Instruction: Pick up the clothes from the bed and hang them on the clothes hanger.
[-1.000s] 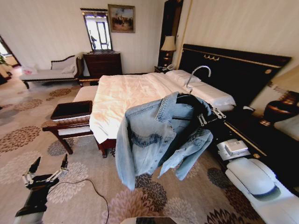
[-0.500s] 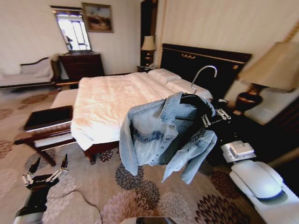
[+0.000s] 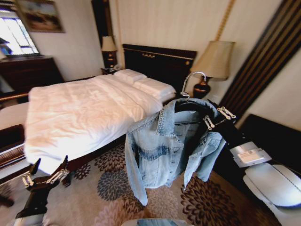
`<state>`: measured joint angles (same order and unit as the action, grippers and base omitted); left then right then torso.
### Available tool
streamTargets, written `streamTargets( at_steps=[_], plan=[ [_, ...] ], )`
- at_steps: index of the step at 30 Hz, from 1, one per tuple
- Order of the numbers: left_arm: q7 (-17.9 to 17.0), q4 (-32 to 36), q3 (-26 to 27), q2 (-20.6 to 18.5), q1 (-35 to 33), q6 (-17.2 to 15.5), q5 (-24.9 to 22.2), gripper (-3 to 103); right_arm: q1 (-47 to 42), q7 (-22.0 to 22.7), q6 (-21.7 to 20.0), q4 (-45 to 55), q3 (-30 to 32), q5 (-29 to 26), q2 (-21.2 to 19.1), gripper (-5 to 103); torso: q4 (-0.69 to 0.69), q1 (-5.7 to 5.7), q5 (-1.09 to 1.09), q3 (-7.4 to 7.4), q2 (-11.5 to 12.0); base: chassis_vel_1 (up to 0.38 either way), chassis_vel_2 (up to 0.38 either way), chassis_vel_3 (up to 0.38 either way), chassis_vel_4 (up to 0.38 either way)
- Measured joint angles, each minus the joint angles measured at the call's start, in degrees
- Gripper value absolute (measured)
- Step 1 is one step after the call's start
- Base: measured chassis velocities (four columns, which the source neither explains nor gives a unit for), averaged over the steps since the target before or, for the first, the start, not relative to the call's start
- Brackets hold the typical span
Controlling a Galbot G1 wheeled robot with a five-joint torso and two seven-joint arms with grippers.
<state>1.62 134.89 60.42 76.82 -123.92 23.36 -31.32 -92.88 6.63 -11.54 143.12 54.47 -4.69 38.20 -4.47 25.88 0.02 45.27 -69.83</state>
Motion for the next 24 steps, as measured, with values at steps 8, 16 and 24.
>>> streamTargets(
  at_steps=[8,16,24],
  plan=[
    [0.0,0.0,0.0,0.0,0.0,0.0,0.0,100,-3.0,-0.2,-1.5,0.2,3.2,0.2,1.1,28,0.01,0.0,-0.02,0.0,0.0,-0.122,-0.121,-0.124,-0.123],
    [0.0,0.0,0.0,0.0,0.0,0.0,0.0,100,-5.4,-0.3,-2.6,0.2,5.7,1.1,2.8,28,0.0,0.01,-0.02,0.0,0.0,-0.133,-0.129,-0.131,-0.128],
    [0.0,0.0,0.0,0.0,0.0,0.0,0.0,100,-6.1,-0.4,-2.5,0.2,5.8,1.4,4.9,28,0.0,0.0,-0.02,0.0,0.0,-0.124,-0.119,-0.13,-0.134]
  ],
)
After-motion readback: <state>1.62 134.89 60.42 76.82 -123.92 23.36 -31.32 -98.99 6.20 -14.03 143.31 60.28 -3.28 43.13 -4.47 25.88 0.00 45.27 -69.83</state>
